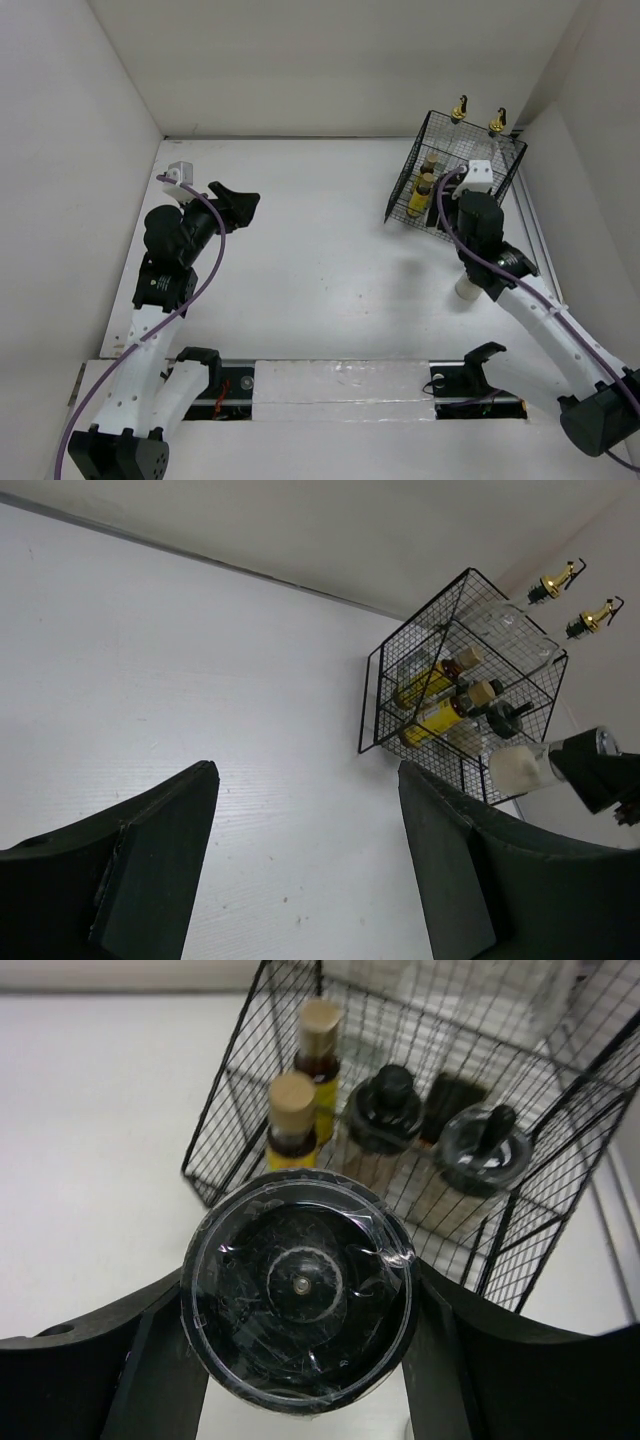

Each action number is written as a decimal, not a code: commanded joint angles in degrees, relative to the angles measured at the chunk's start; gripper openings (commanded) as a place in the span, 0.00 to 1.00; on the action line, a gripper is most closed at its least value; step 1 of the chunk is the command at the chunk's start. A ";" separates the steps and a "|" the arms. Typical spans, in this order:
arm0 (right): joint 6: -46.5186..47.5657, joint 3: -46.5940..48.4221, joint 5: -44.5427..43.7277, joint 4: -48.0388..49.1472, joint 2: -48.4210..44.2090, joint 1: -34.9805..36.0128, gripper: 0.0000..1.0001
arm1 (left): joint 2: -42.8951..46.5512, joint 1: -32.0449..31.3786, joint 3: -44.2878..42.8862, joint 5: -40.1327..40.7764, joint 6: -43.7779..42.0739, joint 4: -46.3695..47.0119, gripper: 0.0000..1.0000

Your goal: Organize the condiment bottles

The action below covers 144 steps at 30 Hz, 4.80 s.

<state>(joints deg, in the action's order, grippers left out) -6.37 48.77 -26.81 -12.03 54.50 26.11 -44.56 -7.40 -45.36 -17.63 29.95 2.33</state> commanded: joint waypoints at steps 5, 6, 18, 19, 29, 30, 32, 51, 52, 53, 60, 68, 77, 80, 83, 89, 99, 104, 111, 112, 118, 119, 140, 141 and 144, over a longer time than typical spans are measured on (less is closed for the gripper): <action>2.06 5.37 6.67 12.19 3.94 -9.48 0.47 | 0.35 0.28 -0.43 -1.26 -0.16 2.42 0.68; 1.46 6.06 7.20 12.21 5.51 -10.19 0.47 | 0.96 0.28 0.18 -1.27 -0.16 2.42 0.68; 0.92 3.78 8.88 24.07 15.28 -14.86 0.47 | 0.26 0.28 0.19 -1.44 -0.16 2.42 0.68; 0.92 3.78 8.88 24.77 15.28 -15.47 0.47 | 0.26 0.28 0.19 -0.84 -0.16 2.42 0.68; 0.31 0.72 8.97 32.07 20.29 -16.00 0.46 | -0.27 0.28 0.19 -0.82 -0.16 2.42 0.68; 0.31 0.01 8.97 32.77 20.29 -16.00 0.46 | -0.27 0.28 0.19 -0.83 -0.16 2.42 0.68; -0.22 -2.27 8.44 32.77 21.00 -15.48 0.46 | -0.27 0.28 0.19 -0.83 -0.16 2.42 0.68; -0.84 -2.54 8.18 19.61 9.86 -13.37 0.97 | 0.26 0.28 0.19 -0.92 0.37 3.12 0.68; -0.84 -4.11 7.39 18.46 5.31 -13.36 0.97 | 0.26 0.28 0.19 -0.92 0.37 3.12 0.68; -1.71 -4.73 5.21 17.06 3.00 -12.49 0.97 | 0.26 0.28 0.19 -1.44 0.37 3.12 0.68; -9.79 -9.83 -8.24 -6.75 -14.49 -11.17 0.82 | 0.87 0.28 0.19 -1.61 0.37 3.12 0.68; -13.58 -13.79 -3.17 -14.69 -18.65 -17.75 0.74 | -0.18 -0.25 0.19 -2.15 0.37 3.12 0.68; -13.58 -16.61 1.23 -11.97 -14.51 -20.31 0.59 | 0.87 -0.25 0.19 -1.01 -0.16 2.42 0.68; -14.11 -17.22 1.85 -11.96 -14.51 -20.31 0.58 | 0.87 -0.25 0.19 -1.53 -0.16 2.42 0.68; -14.72 -17.83 2.37 -13.28 -16.00 -20.31 0.56 | 0.26 -0.25 0.19 -1.53 -0.16 2.42 0.68; -15.34 -18.36 2.37 -13.81 -17.84 -20.31 0.34 | 0.26 -0.25 0.19 -1.53 -0.16 2.42 0.68; -8.40 -5.37 4.75 -15.40 -21.27 -20.31 0.26 | 0.17 -0.25 0.19 -2.06 0.37 2.95 0.68; -5.93 3.15 7.02 -8.37 -15.16 -20.31 0.25 | 0.17 -0.25 0.19 -2.06 0.37 2.95 0.68; -5.93 7.29 8.53 2.80 -3.99 -20.31 0.21 | 0.69 -0.25 0.19 -1.44 0.37 2.95 0.68; -5.93 7.82 6.87 2.80 -2.75 -20.31 0.21 | 0.70 -0.25 0.19 -0.84 0.37 2.95 0.68; -5.93 8.63 7.38 6.93 4.02 -23.81 0.20 | 0.08 -0.25 -0.34 -1.36 0.37 2.42 0.68; -5.93 8.62 7.38 7.54 4.03 -23.82 0.20 | 0.08 -0.25 -0.34 -1.36 0.37 2.42 0.68; -10.59 -2.81 7.38 17.13 12.65 -24.97 0.29 | -1.94 -0.25 -0.34 -1.00 -0.16 1.19 0.76; -10.59 -3.42 7.38 17.13 12.65 -24.97 0.31 | -1.94 -0.25 -0.34 -1.70 -0.16 1.19 0.77; -10.59 -3.42 7.38 17.13 12.65 -24.97 0.62 | -1.94 -0.25 -0.34 -1.71 -0.86 1.19 0.86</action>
<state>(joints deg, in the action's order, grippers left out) -15.84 45.25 -19.68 -0.10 68.20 1.45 -46.81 -7.42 -45.36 -18.24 29.93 2.20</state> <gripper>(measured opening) 0.575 0.844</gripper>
